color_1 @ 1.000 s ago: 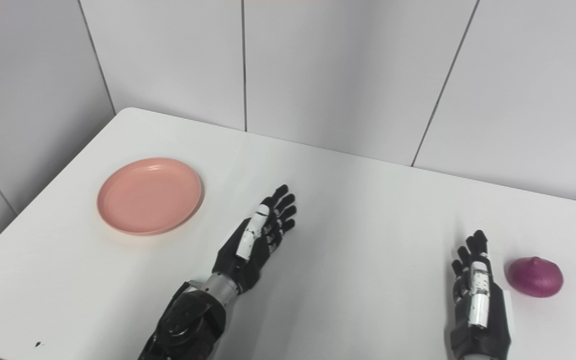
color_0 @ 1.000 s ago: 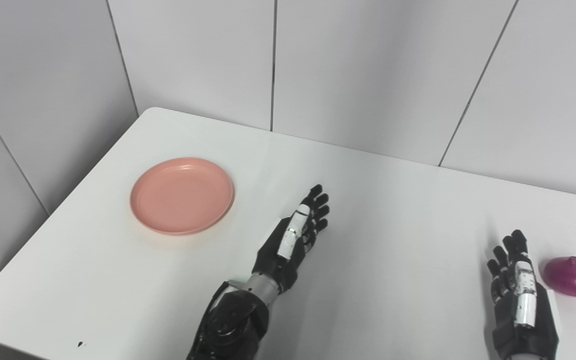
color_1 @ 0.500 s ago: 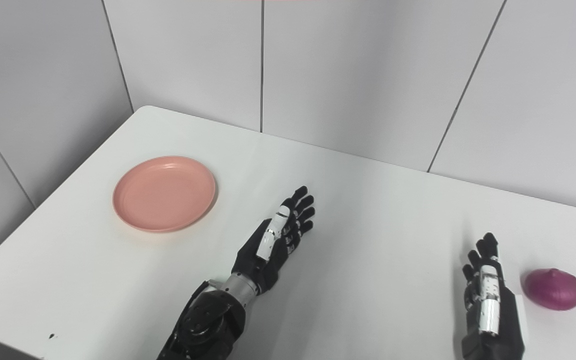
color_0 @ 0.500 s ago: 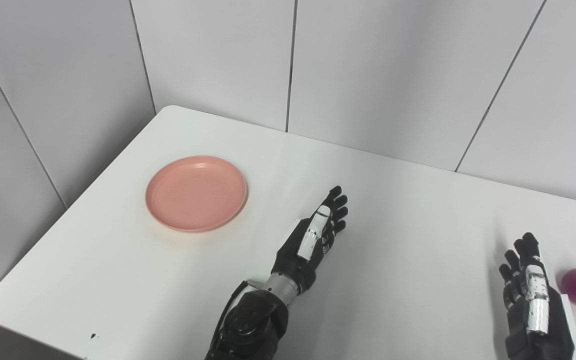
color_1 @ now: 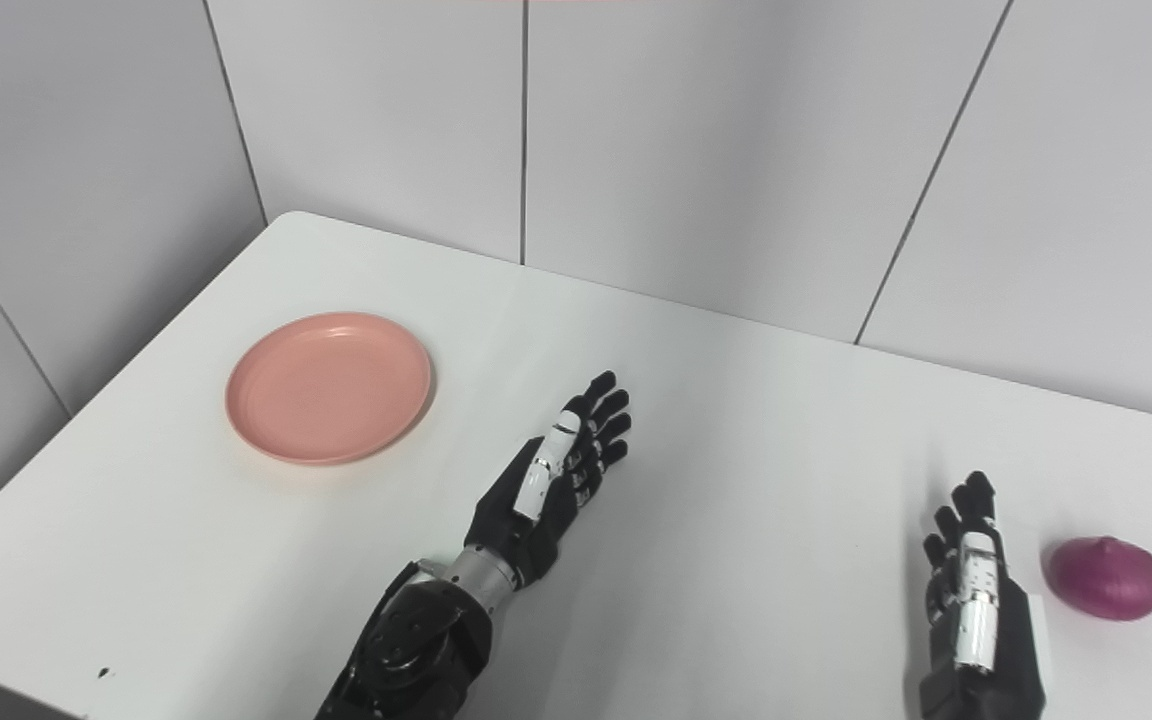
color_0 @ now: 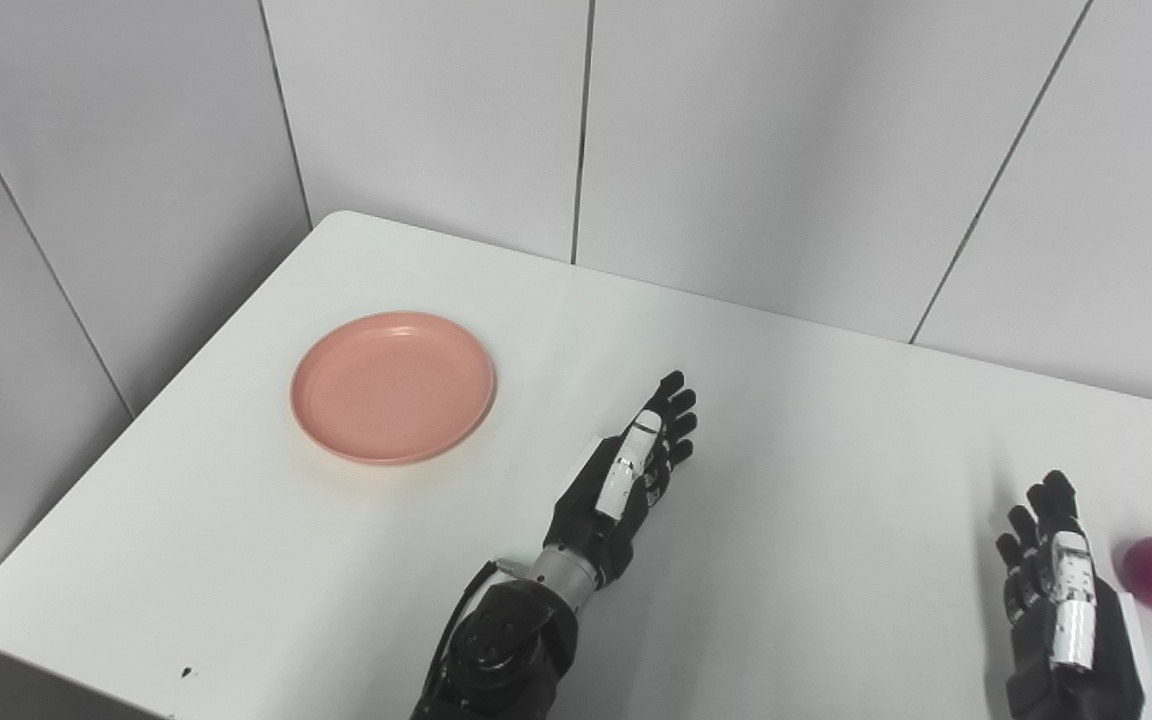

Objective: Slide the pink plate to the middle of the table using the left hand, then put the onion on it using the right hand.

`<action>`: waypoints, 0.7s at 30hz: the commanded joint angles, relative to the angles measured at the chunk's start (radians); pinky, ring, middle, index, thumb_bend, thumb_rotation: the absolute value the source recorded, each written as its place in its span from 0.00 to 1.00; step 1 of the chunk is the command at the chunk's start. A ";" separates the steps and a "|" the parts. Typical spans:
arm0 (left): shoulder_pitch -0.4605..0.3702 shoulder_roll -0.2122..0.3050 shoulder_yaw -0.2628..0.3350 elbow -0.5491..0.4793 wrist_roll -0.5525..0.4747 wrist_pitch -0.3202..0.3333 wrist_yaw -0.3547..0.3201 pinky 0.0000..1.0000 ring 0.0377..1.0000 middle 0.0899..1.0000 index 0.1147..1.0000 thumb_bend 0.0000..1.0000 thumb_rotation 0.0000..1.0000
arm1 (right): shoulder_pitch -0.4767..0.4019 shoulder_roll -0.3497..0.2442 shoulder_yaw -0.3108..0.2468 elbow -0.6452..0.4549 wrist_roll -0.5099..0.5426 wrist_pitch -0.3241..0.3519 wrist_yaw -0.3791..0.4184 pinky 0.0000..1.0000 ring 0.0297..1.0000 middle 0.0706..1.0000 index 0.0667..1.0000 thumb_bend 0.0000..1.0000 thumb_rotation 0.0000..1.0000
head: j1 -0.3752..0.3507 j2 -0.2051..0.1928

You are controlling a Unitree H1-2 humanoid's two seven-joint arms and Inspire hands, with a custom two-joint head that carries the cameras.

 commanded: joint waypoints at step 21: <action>-0.073 0.048 0.024 -0.212 0.022 0.085 0.028 1.00 1.00 1.00 1.00 0.47 1.00 | -0.022 0.017 0.011 -0.037 -0.022 -0.014 -0.001 1.00 1.00 1.00 1.00 0.24 1.00 | 0.000 -0.015</action>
